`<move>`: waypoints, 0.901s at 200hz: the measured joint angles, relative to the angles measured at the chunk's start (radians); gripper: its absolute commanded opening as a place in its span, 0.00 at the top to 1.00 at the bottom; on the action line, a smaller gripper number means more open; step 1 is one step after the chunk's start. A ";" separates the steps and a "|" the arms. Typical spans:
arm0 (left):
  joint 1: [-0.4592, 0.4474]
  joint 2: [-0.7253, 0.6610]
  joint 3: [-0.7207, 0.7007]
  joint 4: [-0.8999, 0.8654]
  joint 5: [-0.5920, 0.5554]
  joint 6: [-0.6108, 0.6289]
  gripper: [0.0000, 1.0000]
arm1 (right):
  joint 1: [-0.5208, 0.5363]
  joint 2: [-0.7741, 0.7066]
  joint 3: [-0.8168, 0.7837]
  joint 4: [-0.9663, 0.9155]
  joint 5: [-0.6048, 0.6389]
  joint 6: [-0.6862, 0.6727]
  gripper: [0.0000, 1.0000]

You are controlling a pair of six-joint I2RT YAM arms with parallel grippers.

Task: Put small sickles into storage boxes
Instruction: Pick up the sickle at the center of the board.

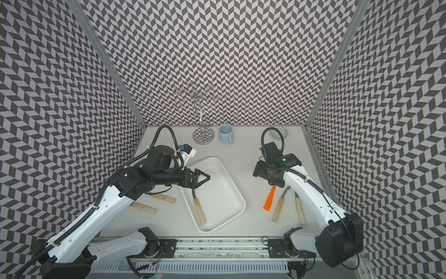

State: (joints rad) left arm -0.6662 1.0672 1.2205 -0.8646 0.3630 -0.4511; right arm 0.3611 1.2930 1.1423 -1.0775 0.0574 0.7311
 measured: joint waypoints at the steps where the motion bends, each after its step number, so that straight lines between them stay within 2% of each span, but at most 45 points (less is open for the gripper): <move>1: 0.000 0.000 0.000 0.000 0.000 0.000 0.00 | -0.001 0.000 0.000 0.000 0.000 0.000 0.03; 98: 0.008 0.079 0.058 0.004 -0.012 0.033 0.00 | -0.127 0.125 -0.069 0.023 -0.050 -0.071 0.06; 180: 0.012 0.111 0.071 0.010 -0.014 0.047 0.00 | -0.216 0.159 -0.135 0.074 -0.057 -0.129 0.21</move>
State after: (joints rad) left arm -0.6540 1.1782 1.2911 -0.8543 0.3489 -0.4046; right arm 0.1455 1.4521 1.0077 -1.0035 0.0006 0.6018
